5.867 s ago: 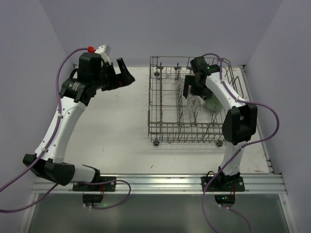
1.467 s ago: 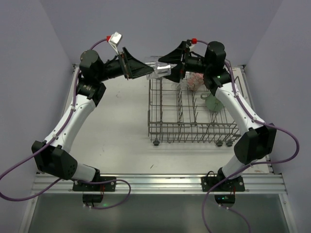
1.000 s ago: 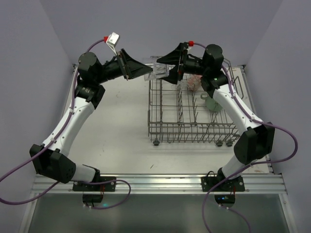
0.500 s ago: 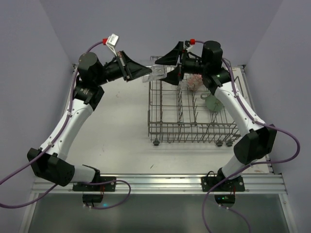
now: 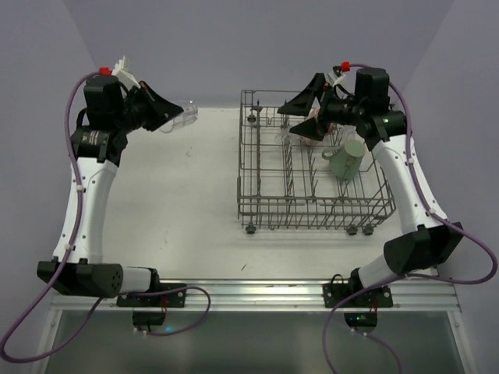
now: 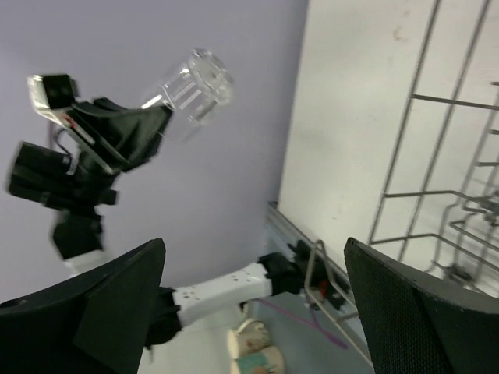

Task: Unload the cups from the dish rack

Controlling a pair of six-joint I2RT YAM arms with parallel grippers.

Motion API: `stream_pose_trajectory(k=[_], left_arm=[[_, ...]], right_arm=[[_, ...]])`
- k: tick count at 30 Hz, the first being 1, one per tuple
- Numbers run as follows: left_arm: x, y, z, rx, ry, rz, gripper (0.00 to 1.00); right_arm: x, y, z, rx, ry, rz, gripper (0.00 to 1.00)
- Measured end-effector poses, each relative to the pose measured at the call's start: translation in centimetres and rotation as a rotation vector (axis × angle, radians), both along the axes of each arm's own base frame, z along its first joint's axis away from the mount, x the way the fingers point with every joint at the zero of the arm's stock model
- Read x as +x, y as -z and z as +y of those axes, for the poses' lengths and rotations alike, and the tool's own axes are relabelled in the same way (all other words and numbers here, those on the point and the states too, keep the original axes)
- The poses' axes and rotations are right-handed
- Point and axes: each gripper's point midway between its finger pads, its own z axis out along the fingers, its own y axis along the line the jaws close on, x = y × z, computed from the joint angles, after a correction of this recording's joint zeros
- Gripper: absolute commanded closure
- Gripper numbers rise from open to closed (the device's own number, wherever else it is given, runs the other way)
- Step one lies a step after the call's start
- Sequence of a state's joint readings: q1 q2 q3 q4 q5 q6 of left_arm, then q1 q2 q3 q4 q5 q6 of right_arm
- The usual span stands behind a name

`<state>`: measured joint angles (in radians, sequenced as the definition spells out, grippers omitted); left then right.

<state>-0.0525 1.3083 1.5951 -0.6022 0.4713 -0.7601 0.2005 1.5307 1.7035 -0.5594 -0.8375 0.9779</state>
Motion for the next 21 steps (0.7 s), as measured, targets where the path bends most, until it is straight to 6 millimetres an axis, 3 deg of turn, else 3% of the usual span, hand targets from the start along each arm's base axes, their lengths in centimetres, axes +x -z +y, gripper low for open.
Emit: stream_pose_trajectory(k=[4, 11, 14, 19, 21], left_arm=[[2.9, 2.8, 3.4, 0.157, -0.171, 0.1, 1.0], [6.1, 13.6, 10.2, 0.459, -0.404, 0.375, 1.0], [7.9, 17.3, 12.5, 0.541, -0.46, 0.471, 1.0], [13.4, 19.8, 15.9, 0.573, -0.542, 0.534, 1.0], [14.8, 20.8, 17.3, 0.567, -0.573, 0.548, 1.0]], right_arm=[[-0.6, 1.7, -1.0, -0.153, 0.023, -0.035, 0.01], [-3.2, 7.3, -3.7, -0.363, 0.047, 0.01, 0.01], [-4.5, 8.5, -4.3, -0.407, 0.044, 0.026, 0.01], [-4.7, 8.8, -4.8, -0.452, 0.055, 0.002, 0.01], [-4.7, 9.0, -5.1, -0.478, 0.06, 0.018, 0.01]])
